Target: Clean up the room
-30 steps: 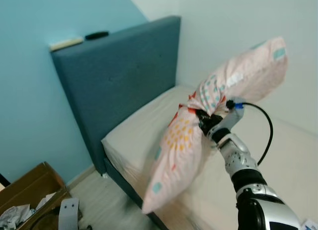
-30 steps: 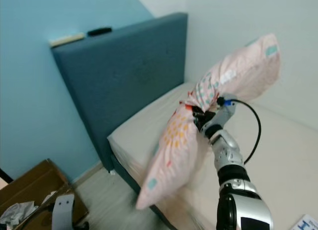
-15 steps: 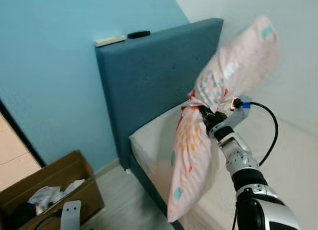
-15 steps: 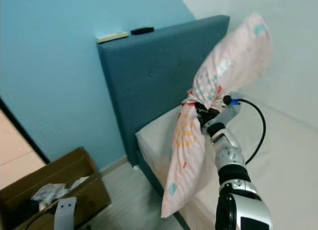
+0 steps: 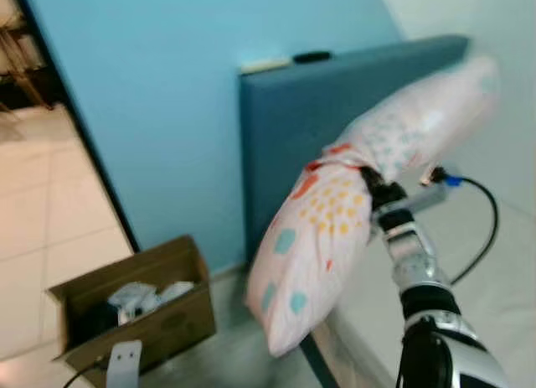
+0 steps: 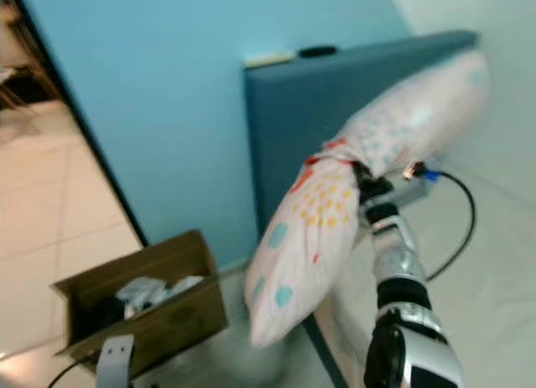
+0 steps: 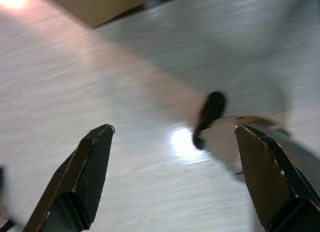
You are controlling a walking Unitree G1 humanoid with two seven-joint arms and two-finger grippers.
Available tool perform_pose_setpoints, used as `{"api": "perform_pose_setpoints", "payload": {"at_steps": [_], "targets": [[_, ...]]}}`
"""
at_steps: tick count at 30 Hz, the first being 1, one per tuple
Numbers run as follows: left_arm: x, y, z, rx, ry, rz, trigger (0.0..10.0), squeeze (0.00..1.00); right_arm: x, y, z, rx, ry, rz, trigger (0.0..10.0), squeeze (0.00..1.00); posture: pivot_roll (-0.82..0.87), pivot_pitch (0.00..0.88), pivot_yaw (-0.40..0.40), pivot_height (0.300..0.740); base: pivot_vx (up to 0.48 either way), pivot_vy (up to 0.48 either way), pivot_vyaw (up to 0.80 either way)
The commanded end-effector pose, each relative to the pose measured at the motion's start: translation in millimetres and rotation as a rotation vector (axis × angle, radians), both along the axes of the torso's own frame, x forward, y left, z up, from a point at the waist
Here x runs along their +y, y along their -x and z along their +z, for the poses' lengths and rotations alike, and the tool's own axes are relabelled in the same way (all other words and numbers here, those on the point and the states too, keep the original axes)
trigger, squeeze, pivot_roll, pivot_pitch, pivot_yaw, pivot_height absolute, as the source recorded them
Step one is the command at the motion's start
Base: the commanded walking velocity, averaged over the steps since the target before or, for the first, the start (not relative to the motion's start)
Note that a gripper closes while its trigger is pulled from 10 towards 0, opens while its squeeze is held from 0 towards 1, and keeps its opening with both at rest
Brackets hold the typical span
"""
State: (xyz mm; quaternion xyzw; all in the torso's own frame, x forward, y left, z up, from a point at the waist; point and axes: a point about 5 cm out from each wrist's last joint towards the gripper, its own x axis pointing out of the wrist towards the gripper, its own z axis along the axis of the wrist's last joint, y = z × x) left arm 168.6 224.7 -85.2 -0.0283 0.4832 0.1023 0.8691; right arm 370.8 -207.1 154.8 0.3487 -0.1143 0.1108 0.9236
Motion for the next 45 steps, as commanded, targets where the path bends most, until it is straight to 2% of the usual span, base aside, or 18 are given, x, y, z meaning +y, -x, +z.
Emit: {"api": "perform_pose_setpoints", "payload": {"at_steps": [1,9,20,26,32,45], "targets": [[1.9,1.5,-0.3,0.009,-0.009,-0.011,10.0,0.00,-5.6,-2.8,17.4,-0.068,-0.014,-0.033,10.0,0.00,0.09,0.000,-0.029,0.740,0.000,-0.465,0.00],[2.2,-0.9,0.9,-0.001,-0.004,-0.007,10.0,0.00,-2.5,-0.5,12.0,-0.051,-0.027,-0.027,10.0,0.00,0.09,0.000,-0.028,0.740,0.000,-0.456,0.00],[-2.5,-10.1,4.1,-0.034,0.018,-0.004,10.0,0.00,-2.8,1.5,9.0,-0.042,-0.024,-0.019,10.0,0.00,0.08,0.000,-0.027,0.740,0.000,0.000,0.00],[-3.3,-11.7,4.8,-0.039,0.017,-0.009,10.0,0.00,6.8,3.2,-1.3,0.007,0.098,0.030,10.0,0.00,0.08,0.000,-0.029,0.740,0.000,-0.383,0.52],[-2.0,-11.5,4.9,-0.039,0.009,0.013,10.0,0.00,10.5,3.3,-5.5,0.028,0.124,0.040,10.0,0.00,0.08,0.000,-0.030,0.740,0.000,0.000,0.78],[-1.7,-14.8,6.6,-0.049,0.005,0.008,10.0,0.00,11.7,1.5,-6.3,0.051,0.144,0.053,10.0,0.00,0.07,0.000,-0.031,0.740,0.000,0.000,0.00]]}}
